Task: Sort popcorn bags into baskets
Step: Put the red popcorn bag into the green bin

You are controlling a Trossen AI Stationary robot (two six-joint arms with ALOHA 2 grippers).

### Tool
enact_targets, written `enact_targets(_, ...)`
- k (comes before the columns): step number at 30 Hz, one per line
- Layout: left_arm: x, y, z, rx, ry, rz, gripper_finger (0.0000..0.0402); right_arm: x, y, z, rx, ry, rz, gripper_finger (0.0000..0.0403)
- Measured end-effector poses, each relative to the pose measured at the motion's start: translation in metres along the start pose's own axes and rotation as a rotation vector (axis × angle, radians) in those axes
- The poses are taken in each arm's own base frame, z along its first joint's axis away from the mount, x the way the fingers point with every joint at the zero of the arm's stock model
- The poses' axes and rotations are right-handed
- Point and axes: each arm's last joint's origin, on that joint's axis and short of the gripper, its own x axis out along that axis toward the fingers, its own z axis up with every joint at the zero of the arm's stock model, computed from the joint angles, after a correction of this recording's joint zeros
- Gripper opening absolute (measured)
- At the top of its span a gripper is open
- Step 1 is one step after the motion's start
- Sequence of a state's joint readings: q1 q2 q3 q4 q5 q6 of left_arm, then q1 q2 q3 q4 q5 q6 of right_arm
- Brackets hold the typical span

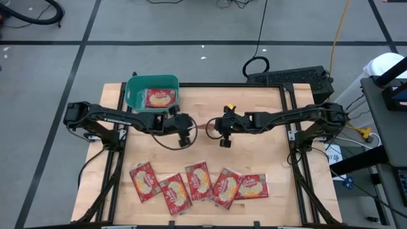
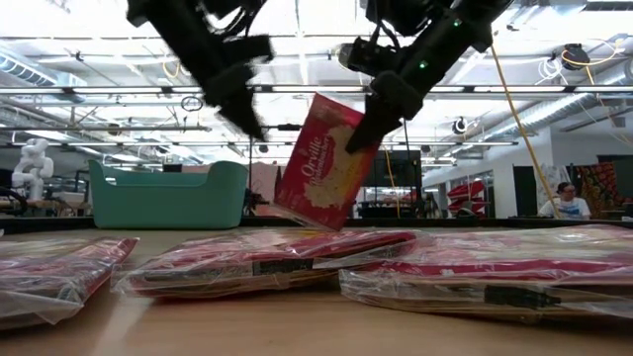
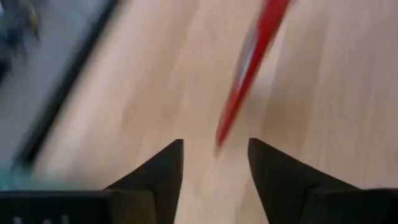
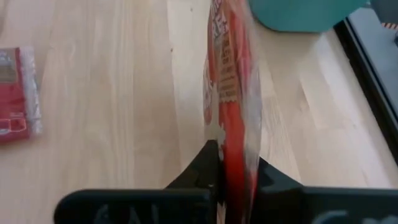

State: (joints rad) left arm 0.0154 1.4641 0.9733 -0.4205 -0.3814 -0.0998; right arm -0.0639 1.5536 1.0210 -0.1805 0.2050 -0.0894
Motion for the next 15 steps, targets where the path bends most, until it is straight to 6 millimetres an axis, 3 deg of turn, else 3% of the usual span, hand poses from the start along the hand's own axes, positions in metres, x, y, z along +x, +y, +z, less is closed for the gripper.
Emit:
enact_targets(5, 0.002, 0.002, -0.017, -0.038, 0.079, 0.013, 0.0202, 0.004, 0.001, -0.005, 0.040, -0.052, -0.004, 0.0011)
enact_targets(15, 0.009, -0.001, -0.044, -0.085, 0.047, -0.020, 0.0171, 0.016, 0.009, -0.042, 0.193, -0.358, 0.042, 0.0008)
